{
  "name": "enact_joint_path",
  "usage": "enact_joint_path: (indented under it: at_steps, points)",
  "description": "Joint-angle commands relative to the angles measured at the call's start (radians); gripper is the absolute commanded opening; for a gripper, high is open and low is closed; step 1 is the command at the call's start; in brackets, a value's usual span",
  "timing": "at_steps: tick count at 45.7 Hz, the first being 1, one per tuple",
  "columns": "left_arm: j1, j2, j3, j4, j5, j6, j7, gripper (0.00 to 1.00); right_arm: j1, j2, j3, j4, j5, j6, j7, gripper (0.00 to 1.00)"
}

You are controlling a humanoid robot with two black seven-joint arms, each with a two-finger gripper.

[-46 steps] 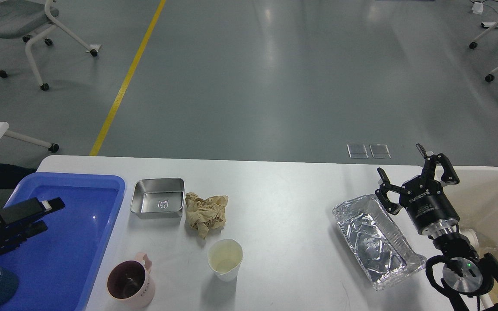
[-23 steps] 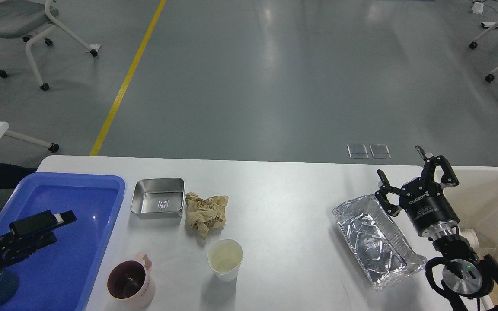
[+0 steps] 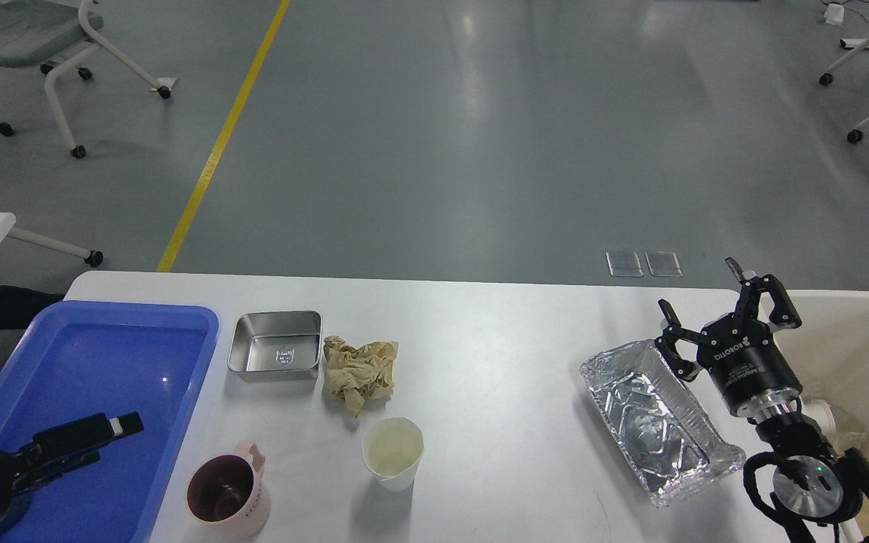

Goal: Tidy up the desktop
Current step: 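Reach the left gripper down toward the pink mug, then grasp the pink HOME mug with the left gripper and lift it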

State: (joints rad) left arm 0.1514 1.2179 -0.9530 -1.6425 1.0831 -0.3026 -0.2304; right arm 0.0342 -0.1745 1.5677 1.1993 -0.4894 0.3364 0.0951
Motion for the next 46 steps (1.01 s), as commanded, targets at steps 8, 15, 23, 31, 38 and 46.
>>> enact_joint_path:
  at_steps: [8,15,23,31,38,46]
  points:
    - [-0.148,-0.052,0.186,0.044,0.08,-0.029,0.025,0.97,0.0,0.004,0.0,-0.001,0.0,0.001,0.0,1.0]
    - [-0.292,-0.136,0.361,0.093,0.11,-0.024,0.051,0.97,0.0,0.006,0.0,0.0,-0.015,0.0,0.0,1.0]
    - [-0.412,-0.254,0.474,0.193,0.129,-0.023,0.049,0.96,-0.004,0.006,0.0,0.0,-0.017,0.0,0.0,1.0]
    - [-0.457,-0.276,0.545,0.202,0.173,-0.018,0.054,0.93,-0.011,0.006,0.005,-0.001,-0.017,0.0,0.0,1.0]
    - [-0.454,-0.293,0.56,0.193,0.175,-0.018,0.052,0.87,-0.022,0.006,0.006,0.0,-0.017,0.0,0.0,1.0]
    - [-0.449,-0.278,0.562,0.191,0.176,-0.018,0.049,0.84,-0.024,0.006,0.006,-0.001,-0.017,0.0,0.0,1.0]
